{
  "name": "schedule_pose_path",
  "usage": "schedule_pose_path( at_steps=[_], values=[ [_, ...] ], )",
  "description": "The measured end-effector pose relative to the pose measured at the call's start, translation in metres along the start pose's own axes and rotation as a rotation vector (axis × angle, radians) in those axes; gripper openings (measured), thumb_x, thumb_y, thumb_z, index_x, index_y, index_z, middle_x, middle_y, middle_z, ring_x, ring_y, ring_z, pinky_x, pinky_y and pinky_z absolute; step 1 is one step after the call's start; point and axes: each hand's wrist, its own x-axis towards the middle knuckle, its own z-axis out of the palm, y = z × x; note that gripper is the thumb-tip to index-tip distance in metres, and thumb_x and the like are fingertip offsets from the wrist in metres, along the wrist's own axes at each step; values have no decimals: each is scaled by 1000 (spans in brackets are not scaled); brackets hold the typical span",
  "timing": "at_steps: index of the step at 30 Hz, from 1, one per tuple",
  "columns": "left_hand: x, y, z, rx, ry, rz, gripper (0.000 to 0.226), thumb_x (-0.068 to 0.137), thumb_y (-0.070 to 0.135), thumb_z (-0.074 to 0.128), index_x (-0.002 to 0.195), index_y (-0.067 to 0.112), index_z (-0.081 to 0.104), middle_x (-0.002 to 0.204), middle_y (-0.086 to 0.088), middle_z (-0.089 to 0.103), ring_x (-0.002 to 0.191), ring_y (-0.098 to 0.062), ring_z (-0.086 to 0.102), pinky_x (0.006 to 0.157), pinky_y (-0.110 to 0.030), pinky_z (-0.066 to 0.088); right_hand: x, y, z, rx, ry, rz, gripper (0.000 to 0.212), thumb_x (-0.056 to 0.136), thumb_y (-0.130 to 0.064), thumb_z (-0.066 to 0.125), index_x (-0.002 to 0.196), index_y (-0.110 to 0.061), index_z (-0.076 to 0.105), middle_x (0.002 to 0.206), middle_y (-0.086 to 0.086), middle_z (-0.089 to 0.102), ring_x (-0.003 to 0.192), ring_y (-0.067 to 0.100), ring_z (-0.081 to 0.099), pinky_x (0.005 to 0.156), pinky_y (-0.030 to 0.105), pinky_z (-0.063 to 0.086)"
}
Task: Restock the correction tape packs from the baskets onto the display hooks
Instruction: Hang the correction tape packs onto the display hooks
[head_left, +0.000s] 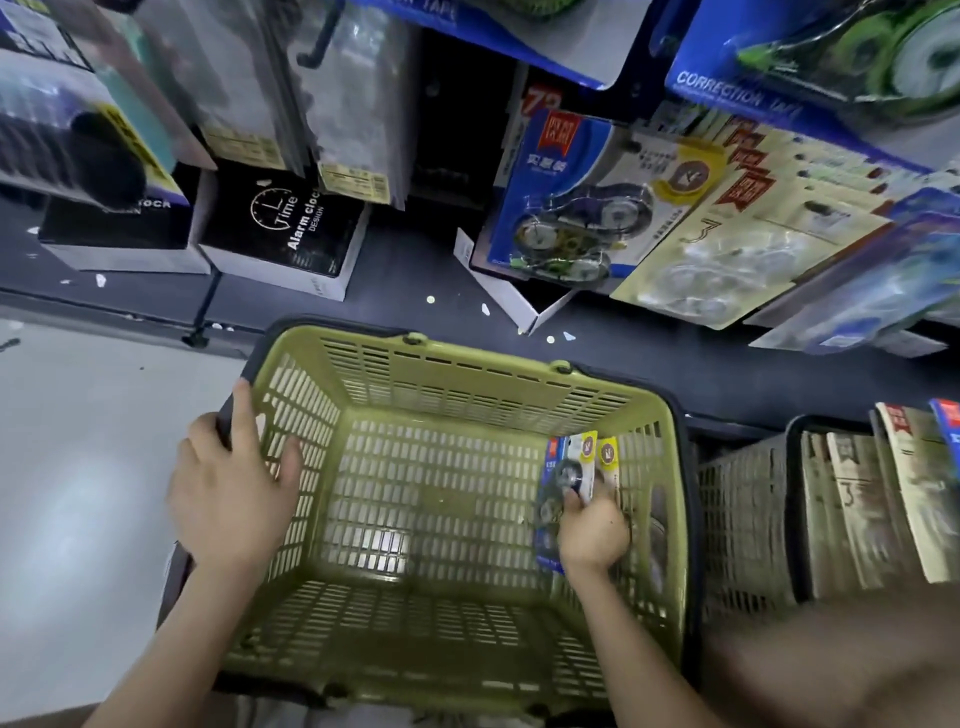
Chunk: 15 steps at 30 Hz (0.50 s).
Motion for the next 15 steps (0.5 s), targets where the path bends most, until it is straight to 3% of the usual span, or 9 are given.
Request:
schedule_pose_path(
  at_steps=[2, 5, 7, 8, 10, 11, 13, 15],
  values=[
    [0, 0, 2, -32, 41, -8, 66, 88, 43, 43, 143, 5, 42, 118, -35, 50, 96, -51, 51, 73, -57, 45, 2, 8, -1, 154, -9, -13, 35, 96, -28, 61, 118, -1, 62, 93, 23, 70, 91, 41, 67, 68, 36, 44],
    [-8, 14, -3, -86, 116, 72, 61, 91, 41, 47, 136, 0, 48, 130, -36, 46, 113, -52, 46, 90, -60, 42, -2, 2, -14, 802, -177, 3, 11, 88, -9, 70, 96, -1, 68, 81, 9, 69, 89, 33, 66, 71, 31, 47],
    [-15, 35, -10, -160, -36, 133, 68, 93, 52, 47, 138, 1, 47, 132, -30, 50, 117, -46, 50, 91, -56, 46, -13, -18, -27, 1146, -411, 51, 19, 77, -11, 75, 90, 1, 70, 78, 3, 70, 85, 24, 61, 73, 29, 49],
    [-18, 46, -13, -270, -219, 130, 74, 92, 60, 49, 142, 6, 43, 131, -23, 55, 116, -40, 55, 91, -51, 48, -19, -29, -31, 1218, -534, 66, 23, 73, -15, 74, 91, -1, 72, 82, 3, 73, 87, 24, 62, 79, 33, 50],
    [-29, 67, -19, -619, -597, 18, 78, 82, 66, 63, 144, 26, 38, 121, -1, 66, 107, -24, 67, 92, -43, 54, -29, -50, -38, 1237, -738, 56, 27, 72, -18, 75, 97, -8, 74, 95, 7, 76, 93, 26, 67, 90, 40, 51],
    [-34, 72, -18, -832, -702, -100, 70, 77, 61, 72, 135, 34, 43, 115, 6, 70, 104, -20, 69, 93, -44, 54, -32, -58, -41, 1215, -809, 29, 32, 72, -20, 76, 101, -8, 74, 102, 10, 75, 98, 28, 68, 93, 42, 51],
    [-43, 72, -11, -1141, -699, -348, 57, 73, 37, 85, 121, 32, 54, 109, 2, 73, 103, -23, 70, 95, -52, 53, -29, -65, -44, 1154, -870, -22, 34, 77, -24, 76, 107, -8, 73, 108, 8, 74, 105, 26, 67, 95, 39, 51],
    [-47, 66, -6, -1220, -610, -458, 57, 70, 28, 89, 116, 26, 57, 109, -6, 73, 101, -30, 70, 91, -59, 53, -16, -59, -44, 1025, -768, -99, 29, 85, -26, 73, 111, -13, 71, 110, 2, 73, 106, 20, 66, 96, 34, 51]
  ],
)
